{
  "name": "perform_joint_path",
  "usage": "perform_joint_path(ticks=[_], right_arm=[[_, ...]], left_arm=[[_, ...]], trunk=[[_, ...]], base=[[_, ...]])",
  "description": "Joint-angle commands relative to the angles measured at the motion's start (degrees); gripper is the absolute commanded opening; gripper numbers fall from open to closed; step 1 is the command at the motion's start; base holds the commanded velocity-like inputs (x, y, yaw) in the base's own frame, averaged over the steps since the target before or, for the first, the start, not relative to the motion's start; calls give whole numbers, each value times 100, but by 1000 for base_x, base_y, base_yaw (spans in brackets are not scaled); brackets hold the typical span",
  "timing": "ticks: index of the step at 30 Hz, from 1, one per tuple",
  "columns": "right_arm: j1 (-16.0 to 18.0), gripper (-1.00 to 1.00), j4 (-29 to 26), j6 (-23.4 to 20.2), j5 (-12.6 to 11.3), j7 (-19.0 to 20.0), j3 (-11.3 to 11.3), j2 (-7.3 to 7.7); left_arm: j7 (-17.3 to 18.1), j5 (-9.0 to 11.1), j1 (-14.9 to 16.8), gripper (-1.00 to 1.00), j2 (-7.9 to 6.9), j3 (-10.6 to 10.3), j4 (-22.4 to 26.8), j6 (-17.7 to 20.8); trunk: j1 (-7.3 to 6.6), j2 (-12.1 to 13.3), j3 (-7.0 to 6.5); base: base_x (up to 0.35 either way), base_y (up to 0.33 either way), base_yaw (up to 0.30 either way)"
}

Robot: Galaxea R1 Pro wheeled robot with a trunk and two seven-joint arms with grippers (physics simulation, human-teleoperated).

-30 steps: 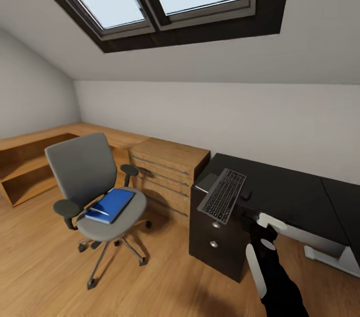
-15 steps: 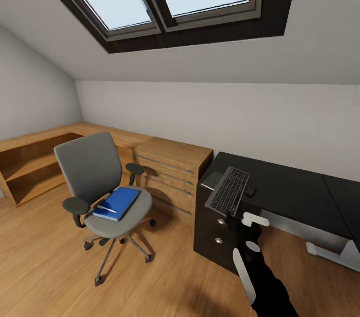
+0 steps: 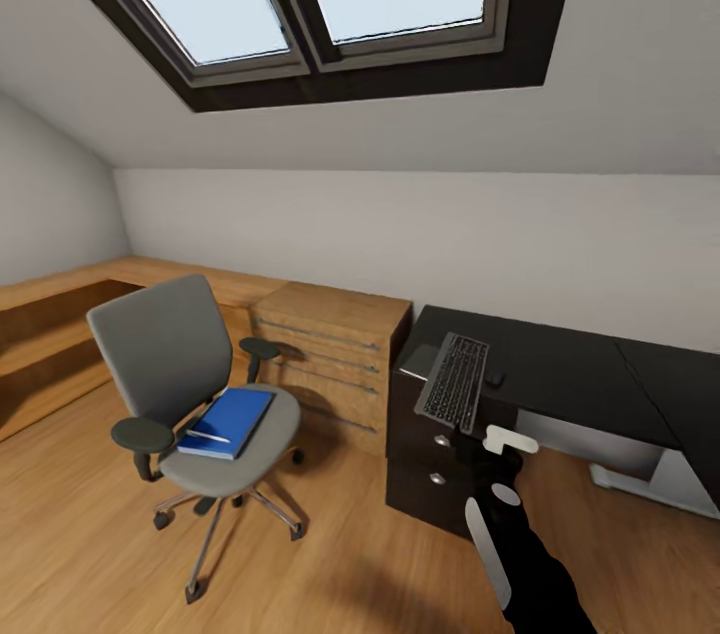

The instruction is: In the bedroom, organize the workspace by keeping the computer under the desk, ensuring the monitor is on the desk, placing the keyboard on the desk next to the monitor, placing the mouse on the desk next to the keyboard, moving the folder from the swivel chair onto the desk next to the mouse, stacking the notebook on top of the folder with the pen on top of the notebook, and positioning the swivel chair next to the desk.

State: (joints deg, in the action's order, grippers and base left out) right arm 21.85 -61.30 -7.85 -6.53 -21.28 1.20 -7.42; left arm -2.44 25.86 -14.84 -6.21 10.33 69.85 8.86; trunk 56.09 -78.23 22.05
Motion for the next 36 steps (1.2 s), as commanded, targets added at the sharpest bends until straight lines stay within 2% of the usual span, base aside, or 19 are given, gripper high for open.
perform_joint_path(ticks=[1, 9, 14, 15, 17, 18, 19, 21, 22, 24, 25, 26, 27, 28, 32, 33, 34, 35, 36], right_arm=[[4, 100, -7, -23, -32, -17, 3, -5], [4, 100, 2, -23, -34, -25, -4, -13], [4, 100, 3, -23, -40, -22, -4, -14], [4, 100, 4, -26, -47, -33, 19, -8], [4, 100, 2, -30, -51, -38, 27, -7], [4, 100, -2, -38, -76, -57, 26, -9], [4, 100, -3, -37, -108, -56, 18, -7], [5, 100, 5, 27, -160, -44, 3, -10], [8, 100, 14, 151, -190, -34, -4, -12], [10, 100, 20, 342, -224, -28, -6, -12], [11, 100, 23, 585, -286, -27, -1, -13], [11, 100, 25, 716, -341, -27, 3, -13], [11, 100, 26, 849, -416, -26, 8, -11], [12, 100, 27, 1095, -635, -26, 16, -4], [12, 100, 29, 1424, -1310, 8, 28, 14], [12, 100, 29, 1514, -1696, 93, 31, 23], [12, 100, 29, 1545, -1876, 164, 33, 30], [12, 100, 33, 1591, -2208, 363, 36, 56], [12, 100, 36, 1608, -2356, 485, 38, 77]], left_arm=[[-24, 60, -2, 100, -3, -5, 11, 28], [-28, 53, -2, 100, -3, -9, 11, 28], [-6, 46, -2, 100, -3, -14, 19, 28], [-47, 56, -2, 100, 43, -37, 386, 62], [-55, 51, -2, 100, 92, -112, 438, 72], [-95, 43, -2, 100, 258, -319, 638, 125], [-156, 40, -2, 100, 332, -391, 813, 213], [-478, 29, -5, 100, 436, -516, 1240, 637], [-777, 8, -9, 100, 505, -644, 1513, 985], [-1098, -8, -9, 100, 569, -785, 1713, 1317], [-1406, -18, 15, 100, 618, -910, 1844, 1598], [-1544, -22, 50, 100, 640, -963, 1890, 1714], [-1666, -25, 105, 100, 661, -1010, 1927, 1816], [-1858, -26, 242, 100, 707, -1095, 1979, 1970], [-2073, -27, 536, 100, 843, -1223, 2031, 2199], [-2128, -27, 670, 100, 935, -1262, 2044, 2329], [-2147, -28, 737, 100, 983, -1275, 2049, 2401], [-2176, -29, 877, 100, 1081, -1292, 2056, 2558], [-2186, -31, 947, 100, 1131, -1298, 2058, 2639]], trunk=[[1, -4, -1], [1, -4, -31], [1, -4, -32], [23, -44, -14], [66, -124, 22], [88, -164, 40], [110, -204, 58], [154, -285, 94], [176, -325, 112], [220, -405, 148], [242, -445, 166], [264, -485, 184], [286, -525, 202], [308, -565, 220], [396, -726, 291], [418, -766, 309], [440, -806, 327], [462, -846, 345], [484, -886, 363]], base=[[0, 316, -235], [-56, 308, -170], [-79, 74, -5], [-3, 2, 0], [-2, 2, 0], [0, 0, 0], [0, 0, 0], [0, 0, 0], [0, 0, 0], [0, 0, 0], [0, 0, 0], [0, 0, 0], [0, 0, 0], [0, 0, 0], [0, 0, 0], [0, 0, 0], [0, 0, 0], [0, 0, 0], [0, 0, 0]])
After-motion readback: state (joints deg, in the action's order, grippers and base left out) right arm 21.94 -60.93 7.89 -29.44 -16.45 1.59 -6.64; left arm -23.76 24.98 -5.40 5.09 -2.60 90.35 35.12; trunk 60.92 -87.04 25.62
